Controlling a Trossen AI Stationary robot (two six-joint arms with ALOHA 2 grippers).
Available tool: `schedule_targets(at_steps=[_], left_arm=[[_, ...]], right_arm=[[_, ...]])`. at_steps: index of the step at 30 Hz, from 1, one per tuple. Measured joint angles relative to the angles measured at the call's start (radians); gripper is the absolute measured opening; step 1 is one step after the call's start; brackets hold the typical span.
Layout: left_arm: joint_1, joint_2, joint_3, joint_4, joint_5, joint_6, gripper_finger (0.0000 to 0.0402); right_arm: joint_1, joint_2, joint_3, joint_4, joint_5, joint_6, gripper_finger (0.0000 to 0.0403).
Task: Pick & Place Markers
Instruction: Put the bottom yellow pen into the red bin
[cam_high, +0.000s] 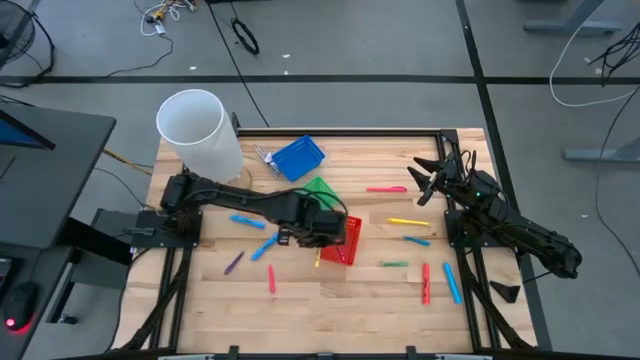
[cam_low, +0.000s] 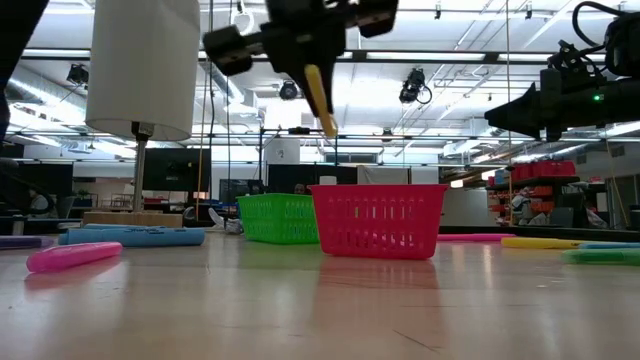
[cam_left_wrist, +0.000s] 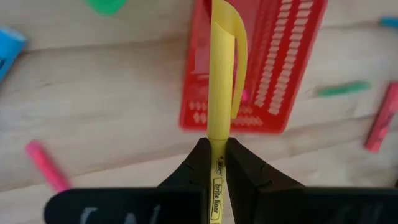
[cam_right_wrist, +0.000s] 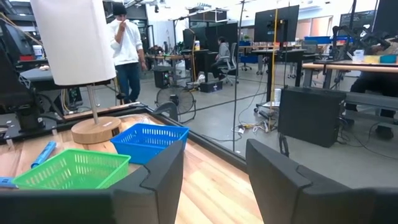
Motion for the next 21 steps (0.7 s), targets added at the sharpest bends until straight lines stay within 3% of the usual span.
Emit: schedule_targets(at_steps=[21], left_arm=[[0.077,0.075,0.056,-0.002,0.001,0.053,0.0028]], right_arm=[[0.0,0.0,0.0,0.0,0.0,0.0,0.0176]])
